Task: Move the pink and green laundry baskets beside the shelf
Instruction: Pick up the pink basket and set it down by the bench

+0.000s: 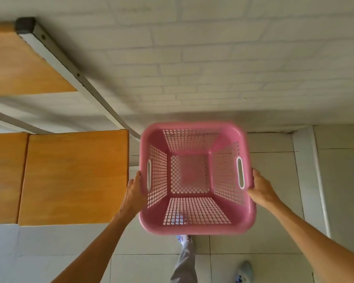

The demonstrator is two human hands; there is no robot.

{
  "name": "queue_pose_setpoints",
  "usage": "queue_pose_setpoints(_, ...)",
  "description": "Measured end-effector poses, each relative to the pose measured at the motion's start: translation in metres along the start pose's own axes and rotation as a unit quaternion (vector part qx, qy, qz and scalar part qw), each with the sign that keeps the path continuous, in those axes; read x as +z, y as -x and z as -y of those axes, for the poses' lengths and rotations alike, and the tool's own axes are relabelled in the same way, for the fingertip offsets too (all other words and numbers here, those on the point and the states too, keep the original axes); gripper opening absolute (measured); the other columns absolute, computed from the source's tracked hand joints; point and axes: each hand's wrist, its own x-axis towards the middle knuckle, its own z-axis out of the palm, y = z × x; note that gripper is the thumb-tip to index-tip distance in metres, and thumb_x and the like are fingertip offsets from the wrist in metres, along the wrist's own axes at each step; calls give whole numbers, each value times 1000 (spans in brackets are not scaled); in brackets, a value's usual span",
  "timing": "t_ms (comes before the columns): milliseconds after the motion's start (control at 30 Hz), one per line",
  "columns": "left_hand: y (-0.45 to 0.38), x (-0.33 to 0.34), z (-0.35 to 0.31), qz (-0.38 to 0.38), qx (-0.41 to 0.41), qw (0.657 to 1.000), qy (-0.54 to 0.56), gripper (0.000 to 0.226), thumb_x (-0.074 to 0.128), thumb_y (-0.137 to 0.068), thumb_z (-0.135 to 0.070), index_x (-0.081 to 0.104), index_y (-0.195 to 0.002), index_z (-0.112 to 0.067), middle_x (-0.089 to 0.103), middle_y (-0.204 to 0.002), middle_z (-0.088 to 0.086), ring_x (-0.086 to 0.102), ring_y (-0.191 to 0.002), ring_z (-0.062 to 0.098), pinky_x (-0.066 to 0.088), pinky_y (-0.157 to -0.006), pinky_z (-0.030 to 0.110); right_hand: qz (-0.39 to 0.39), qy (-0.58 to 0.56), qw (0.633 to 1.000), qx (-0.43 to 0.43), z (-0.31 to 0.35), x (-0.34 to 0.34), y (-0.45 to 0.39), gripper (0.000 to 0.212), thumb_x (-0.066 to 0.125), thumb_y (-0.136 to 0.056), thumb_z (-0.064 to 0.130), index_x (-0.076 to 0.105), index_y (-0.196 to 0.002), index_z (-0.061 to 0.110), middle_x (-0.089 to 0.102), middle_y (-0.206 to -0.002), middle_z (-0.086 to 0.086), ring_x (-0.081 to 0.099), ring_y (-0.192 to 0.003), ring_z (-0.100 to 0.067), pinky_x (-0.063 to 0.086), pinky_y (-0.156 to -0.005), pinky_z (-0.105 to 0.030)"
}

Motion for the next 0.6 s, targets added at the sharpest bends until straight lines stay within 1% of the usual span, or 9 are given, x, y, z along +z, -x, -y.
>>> queue_pose_setpoints(67, -10, -3, 1, -15, 16, 1000, 13, 87, 40, -80, -73, 28, -149, -21, 61, -115, 5, 67, -94, 28, 62, -62, 52, -7, 2, 1000, -11, 5, 1, -10, 47, 58, -91, -1, 46, -133, 15, 68, -101, -5, 68, -81, -19, 58, -64, -27)
queue_pose_setpoints(200, -33, 0, 6, -36, 44, 998, 19, 100, 28, -75, -86, 26, -150, -21, 56, -120, 10, 64, -101, 30, 61, -62, 55, -32, 18, 999, -33, 9, 4, -30, 47, 58, -92, -1, 46, -134, 17, 66, -97, 2, 71, -84, -21, 63, -70, -35)
queue_pose_setpoints(267, -39, -1, 5, -33, 41, 998, 20, 105, 25, -70, -92, 24, -151, -23, 55, -121, 9, 65, -101, 29, 62, -61, 52, -40, 14, 999, -28, 10, 3, -36, 52, 60, -90, -4, 46, -136, 15, 67, -99, 0, 70, -84, -21, 63, -73, -38)
queue_pose_setpoints(333, -34, -6, -7, -20, 42, 999, -2, 96, 34, -78, -83, 22, -152, -23, 54, -122, 12, 63, -103, 27, 62, -65, 52, -37, 20, 998, -37, 11, 1, -35, 57, 61, -90, 0, 42, -141, 17, 69, -110, -6, 69, -86, -19, 62, -75, -38)
queue_pose_setpoints(400, -17, -14, -29, -30, 32, 999, -28, 77, 55, -92, -49, 23, -153, -16, 54, -126, 17, 56, -110, 25, 60, -76, 52, -36, 47, 996, -59, 14, -2, -24, 61, 62, -93, 10, 34, -147, 19, 68, -120, -10, 71, -86, -21, 62, -73, -35)
queue_pose_setpoints(433, -8, -16, -40, -33, 30, 998, -38, 71, 61, -93, -32, 26, -152, -12, 53, -130, 19, 53, -113, 26, 56, -80, 54, -36, 59, 996, -62, 16, -5, -14, 64, 62, -94, 16, 30, -150, 18, 67, -124, -13, 72, -90, -25, 61, -74, -37)
queue_pose_setpoints(467, 0, -20, -50, -35, 31, 998, -43, 69, 64, -93, -23, 28, -151, -11, 53, -133, 19, 50, -116, 28, 53, -83, 55, -35, 63, 996, -55, 21, -10, -2, 68, 62, -95, 21, 26, -152, 15, 63, -130, -16, 71, -98, -30, 59, -79, -39)
queue_pose_setpoints(533, 18, -33, -74, -25, 57, 997, -49, 69, 66, -93, -21, 31, -151, -13, 52, -138, 17, 49, -125, 31, 51, -88, 58, -40, 47, 998, -27, 31, -22, 30, 76, 60, -96, 30, 18, -156, 10, 54, -140, -21, 66, -111, -36, 54, -82, -38)
queue_pose_setpoints(600, 43, -48, -100, -7, 92, 993, -71, 71, 67, -91, -28, 30, -152, -19, 53, -139, 14, 51, -126, 30, 52, -90, 60, -43, 8, 999, -12, 34, -36, 71, 79, 57, -97, 36, 14, -157, 9, 50, -144, -22, 63, -115, -38, 50, -81, -36)
